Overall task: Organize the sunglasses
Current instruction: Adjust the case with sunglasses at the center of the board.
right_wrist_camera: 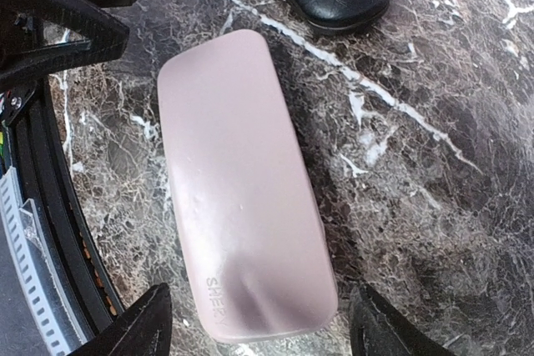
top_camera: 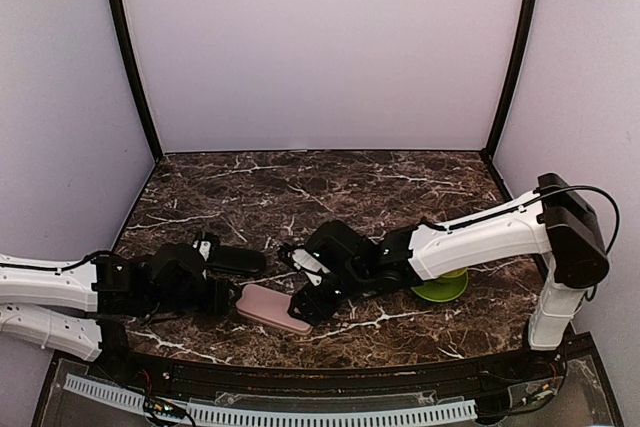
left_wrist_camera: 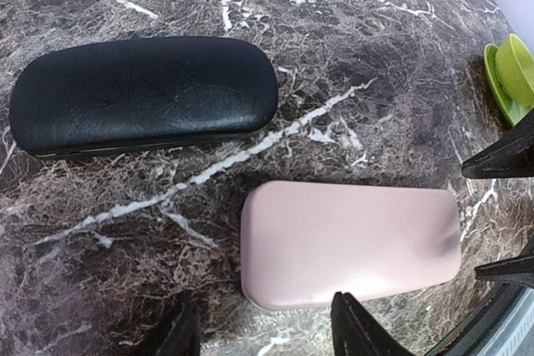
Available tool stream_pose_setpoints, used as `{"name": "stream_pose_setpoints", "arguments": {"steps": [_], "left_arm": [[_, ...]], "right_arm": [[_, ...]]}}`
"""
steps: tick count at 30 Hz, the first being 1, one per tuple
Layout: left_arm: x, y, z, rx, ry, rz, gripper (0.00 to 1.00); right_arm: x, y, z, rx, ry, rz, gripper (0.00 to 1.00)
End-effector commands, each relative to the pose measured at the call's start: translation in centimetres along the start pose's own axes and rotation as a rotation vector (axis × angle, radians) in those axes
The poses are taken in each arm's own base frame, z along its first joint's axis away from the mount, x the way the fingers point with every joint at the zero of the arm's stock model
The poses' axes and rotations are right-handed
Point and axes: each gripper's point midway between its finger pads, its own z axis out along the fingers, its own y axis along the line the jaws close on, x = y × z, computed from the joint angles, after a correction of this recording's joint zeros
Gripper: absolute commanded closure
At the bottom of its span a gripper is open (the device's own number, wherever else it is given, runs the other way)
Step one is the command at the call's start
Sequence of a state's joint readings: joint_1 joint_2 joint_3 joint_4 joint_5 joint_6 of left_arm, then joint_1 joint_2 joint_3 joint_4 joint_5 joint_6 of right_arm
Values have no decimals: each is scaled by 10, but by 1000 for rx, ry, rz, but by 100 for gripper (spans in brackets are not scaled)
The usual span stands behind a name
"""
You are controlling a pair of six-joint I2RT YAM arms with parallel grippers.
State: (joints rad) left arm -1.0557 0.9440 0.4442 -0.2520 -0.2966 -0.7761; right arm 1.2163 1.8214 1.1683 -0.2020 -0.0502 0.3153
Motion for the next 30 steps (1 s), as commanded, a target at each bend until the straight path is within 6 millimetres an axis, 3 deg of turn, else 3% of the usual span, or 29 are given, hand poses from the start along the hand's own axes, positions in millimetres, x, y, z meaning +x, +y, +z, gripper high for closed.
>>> {"name": "stream_pose_setpoints", "arguments": {"steps": [1, 16, 23, 30], "left_arm": [[-4, -5, 8, 19, 15, 43, 45], [25, -2, 33, 6, 120, 84, 53], [34, -17, 32, 95, 172, 64, 58], [37, -22, 23, 127, 178, 29, 61]], "right_arm": [[13, -12, 6, 49, 40, 34, 27], [40, -24, 36, 104, 112, 120, 28], [38, -32, 26, 113, 119, 102, 28], [14, -39, 6, 60, 64, 107, 27]]}}
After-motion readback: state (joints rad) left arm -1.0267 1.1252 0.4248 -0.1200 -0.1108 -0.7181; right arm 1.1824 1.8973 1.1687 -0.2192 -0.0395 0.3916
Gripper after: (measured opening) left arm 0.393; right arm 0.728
